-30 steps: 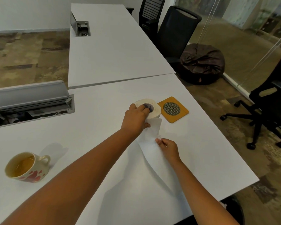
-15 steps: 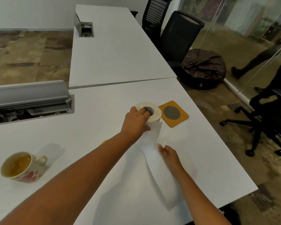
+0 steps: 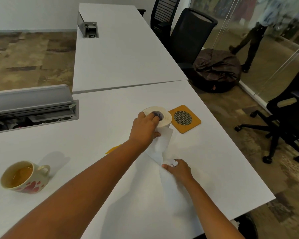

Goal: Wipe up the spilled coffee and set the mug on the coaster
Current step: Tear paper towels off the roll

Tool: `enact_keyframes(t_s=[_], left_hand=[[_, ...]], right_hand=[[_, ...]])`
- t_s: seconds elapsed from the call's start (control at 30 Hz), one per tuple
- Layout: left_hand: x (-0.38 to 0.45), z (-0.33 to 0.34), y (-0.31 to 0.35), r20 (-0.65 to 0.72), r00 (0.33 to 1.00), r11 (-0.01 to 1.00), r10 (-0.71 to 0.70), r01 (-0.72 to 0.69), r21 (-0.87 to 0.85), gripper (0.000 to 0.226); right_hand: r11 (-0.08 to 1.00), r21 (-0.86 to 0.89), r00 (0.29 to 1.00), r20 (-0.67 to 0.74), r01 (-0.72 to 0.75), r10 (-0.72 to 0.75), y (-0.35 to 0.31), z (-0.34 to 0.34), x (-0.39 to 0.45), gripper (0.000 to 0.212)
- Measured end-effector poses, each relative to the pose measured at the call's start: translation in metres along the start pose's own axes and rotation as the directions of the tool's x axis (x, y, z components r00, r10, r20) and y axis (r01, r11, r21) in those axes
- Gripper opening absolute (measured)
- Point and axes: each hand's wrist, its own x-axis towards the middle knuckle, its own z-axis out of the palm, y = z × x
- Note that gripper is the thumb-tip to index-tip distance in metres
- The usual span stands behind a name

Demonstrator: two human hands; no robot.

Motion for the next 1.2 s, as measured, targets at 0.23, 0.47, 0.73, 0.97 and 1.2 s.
enact_keyframes(t_s=[0.23, 0.47, 0.73, 0.97, 1.2], left_hand=[[-0.001, 0.003, -0.001, -0.016, 1.000, 1.000, -0.017, 0.017, 0.007, 0.059], [0.000, 0.006, 0.001, -0.034, 0.999, 1.000, -0.019, 0.020, 0.017, 0.060], [-0.003, 0.006, 0.002, -0.035, 0.999, 1.000, -0.010, 0.011, 0.026, 0.060], [-0.004, -0.015, -0.010, 0.082, 0.993, 0.992, 0.085, -0.076, -0.102, 0.056], [-0.038, -0.019, -0.010, -0.246, 0.962, 0.970, 0.121, -0.167, -0.176, 0.042]], right_hand=[[0.988, 0.143, 0.992, -0.104, -0.060, 0.075, 0.031, -0.020, -0.004, 0.048], [0.981, 0.092, 0.965, -0.217, 0.171, -0.148, 0.018, -0.020, -0.021, 0.027], [0.860, -0.111, 0.867, 0.016, 0.497, -0.499, -0.041, 0.043, -0.029, 0.038], [0.849, 0.216, 0.840, -0.390, 0.482, -0.378, -0.047, -0.011, -0.033, 0.058], [0.774, 0.150, 0.701, -0.553, 0.615, -0.450, -0.090, -0.066, -0.030, 0.082]])
